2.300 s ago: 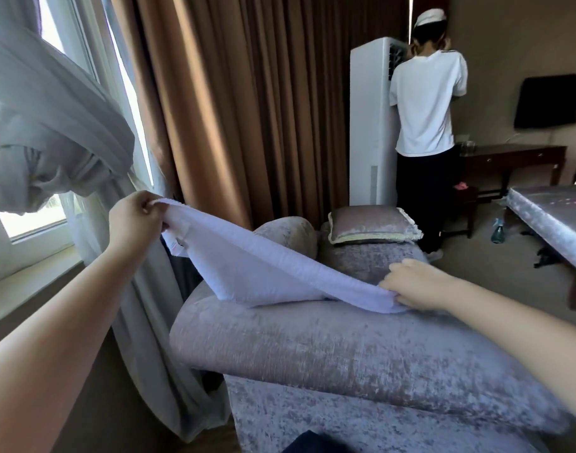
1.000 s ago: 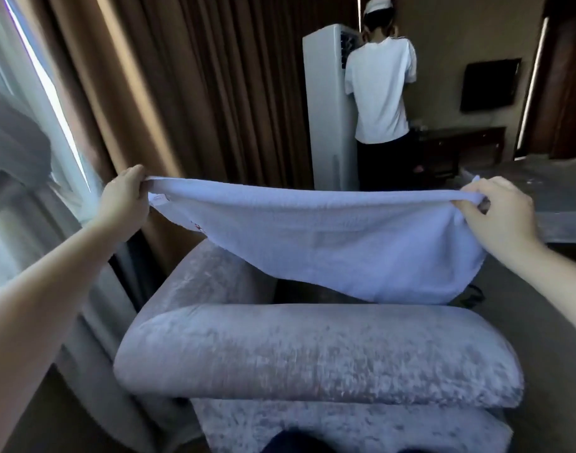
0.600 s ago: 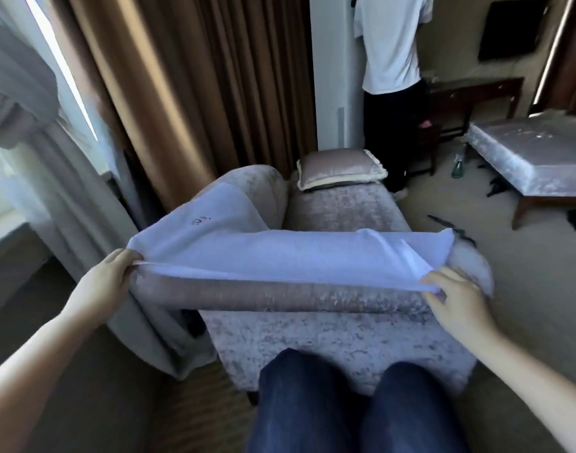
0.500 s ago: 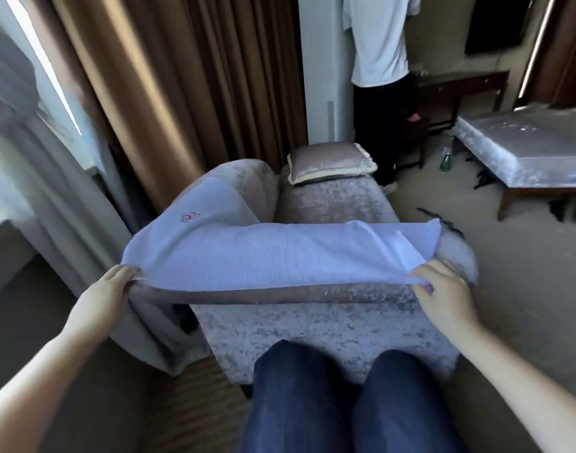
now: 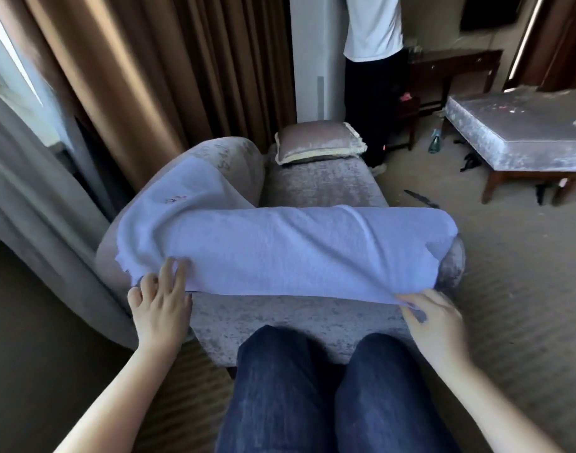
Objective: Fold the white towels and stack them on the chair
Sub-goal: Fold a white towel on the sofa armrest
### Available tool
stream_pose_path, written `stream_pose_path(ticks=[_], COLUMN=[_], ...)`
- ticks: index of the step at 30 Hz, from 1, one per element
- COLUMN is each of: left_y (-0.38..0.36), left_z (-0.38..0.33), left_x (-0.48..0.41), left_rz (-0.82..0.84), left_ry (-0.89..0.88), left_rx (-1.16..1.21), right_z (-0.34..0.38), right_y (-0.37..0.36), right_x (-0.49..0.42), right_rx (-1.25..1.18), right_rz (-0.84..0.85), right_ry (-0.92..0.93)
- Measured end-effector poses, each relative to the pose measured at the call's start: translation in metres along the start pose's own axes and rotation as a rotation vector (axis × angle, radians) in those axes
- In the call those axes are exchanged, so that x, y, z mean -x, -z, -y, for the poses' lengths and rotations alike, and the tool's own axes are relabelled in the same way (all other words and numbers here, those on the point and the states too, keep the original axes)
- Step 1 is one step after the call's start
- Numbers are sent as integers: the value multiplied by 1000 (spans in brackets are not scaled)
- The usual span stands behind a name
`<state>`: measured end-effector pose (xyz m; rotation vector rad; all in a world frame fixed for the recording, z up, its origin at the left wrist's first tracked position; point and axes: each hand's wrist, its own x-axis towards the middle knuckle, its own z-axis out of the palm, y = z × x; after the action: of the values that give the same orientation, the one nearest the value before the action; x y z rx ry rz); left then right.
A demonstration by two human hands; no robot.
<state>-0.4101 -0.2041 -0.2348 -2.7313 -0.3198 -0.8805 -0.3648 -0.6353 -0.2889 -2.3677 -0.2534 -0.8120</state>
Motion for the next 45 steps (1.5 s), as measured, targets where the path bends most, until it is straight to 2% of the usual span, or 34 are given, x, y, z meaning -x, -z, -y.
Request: stream_pose_path(ticks=[3, 5, 7, 11, 16, 19, 24, 27, 29, 41, 45], left_y=[-11, -15, -18, -19, -23, -20, -23, -15, -6, 29, 36], left_z=[-34, -58, -76, -92, -91, -90, -76, -60, -53, -26, -26], left_x=[-1, -6, -12, -16, -13, -19, -18, -20, -20, -1, 0], left_rz=[-138, -203, -200, -141, -116, -149, -147, -145, -94, -85, -58], left_ry=[-118, -274, -372, -319, -333, -282, -230, -61, -20, -213, -245], left_rx=[40, 92, 186, 405, 426, 446, 405, 447, 480, 530, 530], right_z=[-21, -31, -42, -80, -108, -115, -100, -96, -96, -72, -66], right_y=[11, 25, 39, 41, 41, 45, 43, 46, 49, 51, 62], right_x=[-2, -8, -23, -46, -61, -65, -64, -56, -50, -21, -15], right_rx=[-37, 60, 148, 219, 325, 219, 212, 133, 91, -67, -74], right_rz=[119, 97, 54, 127, 168, 182, -41, -11, -12, -63, -84], right_ry=[28, 107, 147, 157, 305, 269, 485, 387, 306, -119, -149])
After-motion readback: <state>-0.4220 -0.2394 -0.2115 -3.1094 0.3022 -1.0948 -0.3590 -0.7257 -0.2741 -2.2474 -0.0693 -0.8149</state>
